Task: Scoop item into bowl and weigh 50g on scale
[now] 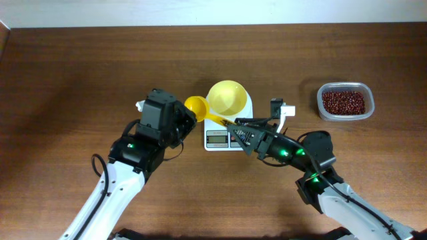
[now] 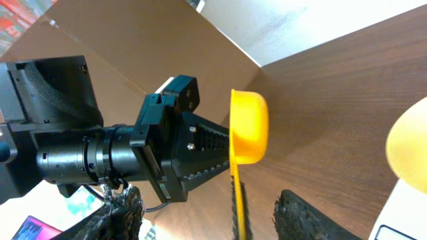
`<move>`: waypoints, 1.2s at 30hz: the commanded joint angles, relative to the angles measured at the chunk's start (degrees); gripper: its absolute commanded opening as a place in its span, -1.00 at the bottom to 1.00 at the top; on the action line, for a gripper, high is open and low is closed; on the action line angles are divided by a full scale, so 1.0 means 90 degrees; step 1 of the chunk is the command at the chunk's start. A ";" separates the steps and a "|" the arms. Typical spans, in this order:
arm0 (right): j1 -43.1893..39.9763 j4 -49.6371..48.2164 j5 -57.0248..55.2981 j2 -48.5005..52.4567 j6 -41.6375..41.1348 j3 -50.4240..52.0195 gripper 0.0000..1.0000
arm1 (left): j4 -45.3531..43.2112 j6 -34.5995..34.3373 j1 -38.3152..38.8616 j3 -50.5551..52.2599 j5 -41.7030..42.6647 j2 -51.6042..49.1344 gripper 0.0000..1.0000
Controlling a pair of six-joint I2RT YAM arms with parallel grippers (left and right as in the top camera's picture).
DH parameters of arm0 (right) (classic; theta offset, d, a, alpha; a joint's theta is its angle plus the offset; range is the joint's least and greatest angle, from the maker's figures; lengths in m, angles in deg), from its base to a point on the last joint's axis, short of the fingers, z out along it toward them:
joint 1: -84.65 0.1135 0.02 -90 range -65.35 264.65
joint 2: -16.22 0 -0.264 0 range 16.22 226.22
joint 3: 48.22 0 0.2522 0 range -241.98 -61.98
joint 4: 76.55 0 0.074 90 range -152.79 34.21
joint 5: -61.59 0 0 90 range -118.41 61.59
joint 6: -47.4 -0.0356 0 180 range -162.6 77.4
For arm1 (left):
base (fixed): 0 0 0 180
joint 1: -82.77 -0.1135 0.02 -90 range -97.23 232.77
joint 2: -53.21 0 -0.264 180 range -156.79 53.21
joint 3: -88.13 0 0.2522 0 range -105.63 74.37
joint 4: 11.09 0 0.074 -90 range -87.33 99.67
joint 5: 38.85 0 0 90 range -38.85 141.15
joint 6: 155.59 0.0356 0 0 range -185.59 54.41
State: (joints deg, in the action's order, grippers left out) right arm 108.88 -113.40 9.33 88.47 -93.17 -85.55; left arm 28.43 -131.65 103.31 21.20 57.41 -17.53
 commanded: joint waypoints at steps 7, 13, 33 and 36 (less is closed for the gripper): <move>0.0605 0.0491 -0.0916 0.0063 0.0095 -0.0097 -0.01 | -0.0010 0.0070 0.0444 -0.0121 0.0041 -0.0039 -1.00; 0.0605 0.0534 -0.0896 0.0063 0.0092 -0.0097 -0.18 | 0.0248 0.0352 0.0554 -0.0121 0.0044 -0.0044 -1.00; 0.0605 0.0889 -0.0697 0.0063 0.0090 -0.0097 -0.40 | 0.0384 0.0355 0.0957 -0.0121 -0.0170 -0.0044 -1.00; 0.0605 0.0889 -0.0697 0.0063 0.0087 -0.0097 -0.46 | 0.0389 0.0355 0.0957 -0.0121 -0.0170 -0.0046 -1.00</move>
State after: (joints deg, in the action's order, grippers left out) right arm 113.84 -105.14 2.92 88.73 -92.97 -85.55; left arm 31.64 -129.68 111.28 21.20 55.82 -17.57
